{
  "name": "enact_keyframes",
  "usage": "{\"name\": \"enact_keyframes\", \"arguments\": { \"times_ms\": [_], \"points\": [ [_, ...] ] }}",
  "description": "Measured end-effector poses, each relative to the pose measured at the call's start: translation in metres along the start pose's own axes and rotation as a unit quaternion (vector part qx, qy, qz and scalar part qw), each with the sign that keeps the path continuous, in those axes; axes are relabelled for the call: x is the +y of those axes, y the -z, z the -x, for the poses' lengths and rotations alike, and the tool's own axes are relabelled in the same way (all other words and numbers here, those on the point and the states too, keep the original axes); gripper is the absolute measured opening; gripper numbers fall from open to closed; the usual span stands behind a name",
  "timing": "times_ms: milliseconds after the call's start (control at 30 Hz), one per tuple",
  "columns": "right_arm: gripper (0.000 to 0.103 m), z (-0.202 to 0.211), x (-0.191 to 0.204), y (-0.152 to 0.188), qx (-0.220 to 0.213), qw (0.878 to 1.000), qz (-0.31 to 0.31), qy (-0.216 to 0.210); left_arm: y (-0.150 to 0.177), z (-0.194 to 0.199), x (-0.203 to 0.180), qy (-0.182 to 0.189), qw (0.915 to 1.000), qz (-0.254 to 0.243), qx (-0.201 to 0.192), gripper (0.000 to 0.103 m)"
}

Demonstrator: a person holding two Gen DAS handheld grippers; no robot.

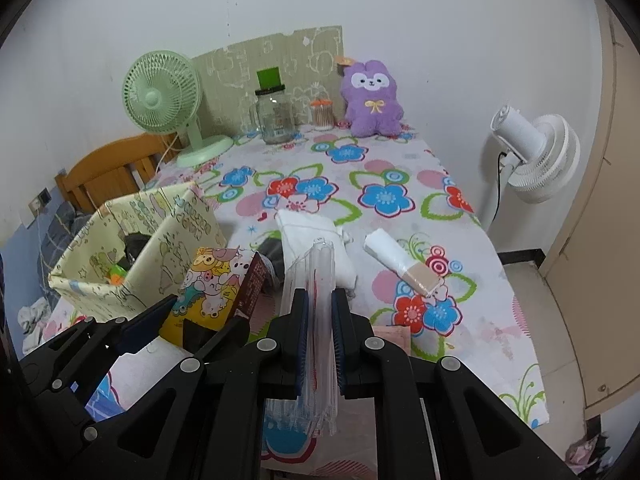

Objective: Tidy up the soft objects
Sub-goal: 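Grasp the yellow cartoon pack with the left tool while the right holds the straws, then carry the yellow pack and straw pack with both tools over the fabric box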

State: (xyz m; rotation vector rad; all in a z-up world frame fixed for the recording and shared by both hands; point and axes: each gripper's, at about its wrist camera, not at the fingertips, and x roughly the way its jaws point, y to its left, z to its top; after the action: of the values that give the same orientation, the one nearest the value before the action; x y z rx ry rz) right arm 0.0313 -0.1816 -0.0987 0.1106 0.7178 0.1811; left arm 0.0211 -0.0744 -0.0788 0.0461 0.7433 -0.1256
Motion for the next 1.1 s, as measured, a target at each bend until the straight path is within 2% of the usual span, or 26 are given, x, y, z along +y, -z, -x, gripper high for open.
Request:
{"name": "enact_keyframes", "arguments": {
  "times_ms": [667,1100],
  "points": [
    [0.014,0.04,0.01,-0.039,-0.054,0.999,0.007,0.001,-0.04,0.036,0.002,0.003,0.999,-0.01,-0.044,0.049],
    [0.014,0.039,0.031,-0.062,-0.066,0.998,0.018,-0.009,-0.059,0.039,0.024,-0.001,0.9985,-0.006,-0.054,0.049]
  ]
}}
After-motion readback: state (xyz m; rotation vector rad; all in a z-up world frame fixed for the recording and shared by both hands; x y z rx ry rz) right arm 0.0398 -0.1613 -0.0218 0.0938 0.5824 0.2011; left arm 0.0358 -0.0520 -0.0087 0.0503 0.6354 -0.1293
